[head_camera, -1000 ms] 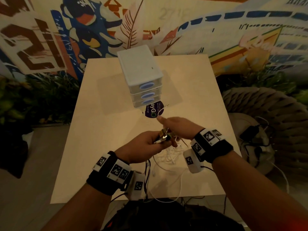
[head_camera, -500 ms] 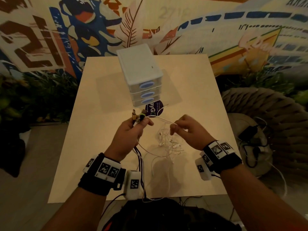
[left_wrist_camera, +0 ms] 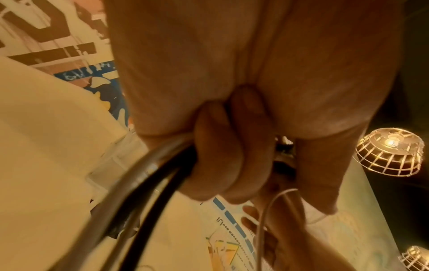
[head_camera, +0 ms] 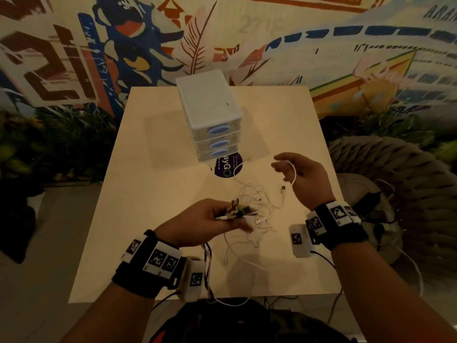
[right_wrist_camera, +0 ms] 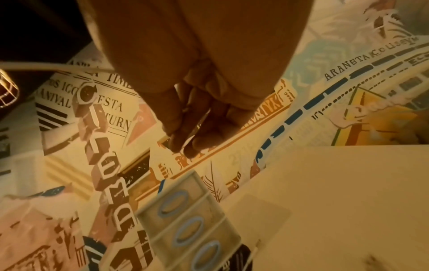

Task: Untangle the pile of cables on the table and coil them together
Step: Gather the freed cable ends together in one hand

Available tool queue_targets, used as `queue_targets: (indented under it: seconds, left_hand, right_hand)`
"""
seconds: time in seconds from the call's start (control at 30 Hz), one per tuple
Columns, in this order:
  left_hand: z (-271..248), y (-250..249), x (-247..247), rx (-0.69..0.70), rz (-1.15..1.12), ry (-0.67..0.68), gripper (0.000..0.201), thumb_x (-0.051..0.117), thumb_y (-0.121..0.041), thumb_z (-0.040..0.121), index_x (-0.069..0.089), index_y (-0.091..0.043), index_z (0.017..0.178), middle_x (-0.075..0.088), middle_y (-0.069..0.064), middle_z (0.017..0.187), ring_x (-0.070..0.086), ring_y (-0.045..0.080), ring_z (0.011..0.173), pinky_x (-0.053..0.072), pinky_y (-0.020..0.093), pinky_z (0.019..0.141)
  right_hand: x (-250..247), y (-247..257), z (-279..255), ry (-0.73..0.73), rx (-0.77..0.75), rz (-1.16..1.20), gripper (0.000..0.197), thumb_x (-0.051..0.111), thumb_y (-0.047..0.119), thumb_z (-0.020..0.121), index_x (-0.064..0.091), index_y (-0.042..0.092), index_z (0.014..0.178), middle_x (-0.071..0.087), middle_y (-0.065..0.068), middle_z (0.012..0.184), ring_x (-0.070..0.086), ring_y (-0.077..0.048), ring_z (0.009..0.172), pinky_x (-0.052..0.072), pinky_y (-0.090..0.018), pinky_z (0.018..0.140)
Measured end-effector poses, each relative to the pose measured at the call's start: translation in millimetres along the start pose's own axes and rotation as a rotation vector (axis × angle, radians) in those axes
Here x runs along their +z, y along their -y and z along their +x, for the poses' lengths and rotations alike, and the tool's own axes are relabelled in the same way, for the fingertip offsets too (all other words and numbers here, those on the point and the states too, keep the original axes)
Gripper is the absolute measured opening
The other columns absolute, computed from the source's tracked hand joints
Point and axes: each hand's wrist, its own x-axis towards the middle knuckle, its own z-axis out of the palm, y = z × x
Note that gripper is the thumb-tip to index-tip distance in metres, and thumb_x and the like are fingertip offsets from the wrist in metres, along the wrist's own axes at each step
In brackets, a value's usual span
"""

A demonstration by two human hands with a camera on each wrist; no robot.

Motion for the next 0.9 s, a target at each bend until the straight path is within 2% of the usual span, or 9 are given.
queue_targets:
  seconds: [0.07,0.13,0.2,0.33,0.43,0.57,0.67,0.77,0.9]
  left_hand:
    - [2.4,-0.9,-1.0,-0.030,-0.026,-0.082,0.039,0.056,-0.041,0.098,0.066,-0.028,0.133,0.065,-0.019,0.133,0.063,-0.016,0.098,0.042,0.004,0.089]
    - [4.9,1.4,-2.5,-0.091,-0.149,-0.280,0.043,0.048,-0.047,0.099,0.062,-0.028,0.134,0.068,-0.012,0.131,0.049,-0.004,0.051,0.039,0.008,0.055]
    - [5.0,5.9,-7.6,-0.116,-0.264,-0.349,0.047,0.043,-0.053,0.097,0.064,-0.026,0.130,0.072,-0.006,0.126,0.029,0.008,0.045,0.030,0.017,0.044]
    - [-3.9,-2.8,-17.5,-0.102,-0.172,0.005,0.045,0.046,-0.050,0.101,0.063,-0.025,0.134,0.069,-0.008,0.131,0.056,0.018,0.056,0.046,0.034,0.054]
    - [-6.2,-8.5,-15.6,-0.101,0.061,0.225,0.039,0.059,-0.057,0.096,0.069,-0.037,0.128,0.063,-0.020,0.137,0.067,0.003,0.107,0.047,0.034,0.108]
    - [5.0,-6.3,-7.0,-0.125,-0.264,-0.129,0.035,0.048,-0.038,0.106,0.068,-0.014,0.122,0.077,0.002,0.109,0.031,0.009,0.048,0.026,0.024,0.047]
    - [15.9,-2.9,-3.8,-0.174,-0.542,-0.460,0.043,0.046,-0.045,0.105,0.063,-0.006,0.101,0.053,0.004,0.063,0.020,0.012,0.048,0.019,0.024,0.045]
    - [24.7,-7.4,1.2,-0.158,-0.668,-0.496,0.041,0.048,-0.048,0.104,0.058,-0.009,0.102,0.018,0.002,0.066,0.012,0.014,0.054,0.014,0.027,0.048]
    - [31.5,-12.3,13.4,-0.067,-0.681,-0.461,0.043,0.052,-0.047,0.102,0.057,-0.007,0.119,0.043,0.006,0.069,0.038,0.016,0.049,0.031,0.030,0.049]
  right_hand:
    - [-3.8,7.5,1.7,0.030,-0.058,0.079,0.015,0.065,0.022,0.099,0.074,0.023,0.112,0.077,0.003,0.104,0.071,-0.014,0.105,0.056,-0.038,0.085]
    - [-7.5,16.5,-0.2,0.097,-0.068,0.180,0.024,0.055,0.010,0.101,0.069,0.014,0.120,0.076,-0.003,0.111,0.069,-0.015,0.109,0.051,-0.032,0.080]
    - [-7.7,25.5,-4.6,0.169,-0.045,0.268,0.038,0.041,0.009,0.096,0.066,0.010,0.124,0.074,-0.009,0.115,0.066,-0.020,0.110,0.050,-0.032,0.078]
    - [9.3,47.4,-14.5,0.191,0.086,0.428,0.045,0.035,0.036,0.102,0.071,0.013,0.116,0.075,-0.014,0.110,0.067,-0.029,0.101,0.051,-0.035,0.073]
    - [18.6,56.3,-16.5,0.121,0.128,0.500,0.025,0.050,0.019,0.104,0.071,0.009,0.115,0.075,-0.016,0.105,0.069,-0.029,0.092,0.054,-0.037,0.070]
    - [22.1,63.0,-16.8,0.171,0.163,0.548,0.027,0.040,0.014,0.108,0.064,0.011,0.121,0.074,-0.012,0.109,0.069,-0.028,0.090,0.058,-0.041,0.069]
    - [30.6,67.2,-24.8,0.257,0.156,0.420,0.029,0.033,0.014,0.110,0.057,0.015,0.125,0.073,-0.010,0.105,0.065,-0.027,0.073,0.049,-0.032,0.050]
    - [51.2,69.6,-35.9,0.341,0.132,0.364,0.016,0.031,0.014,0.109,0.042,0.020,0.120,0.068,-0.011,0.087,0.055,-0.027,0.055,0.037,-0.027,0.043]
    - [79.5,70.0,-43.6,0.380,0.106,0.346,0.011,0.033,0.013,0.109,0.032,0.020,0.100,0.052,-0.013,0.074,0.051,-0.026,0.046,0.035,-0.027,0.039]
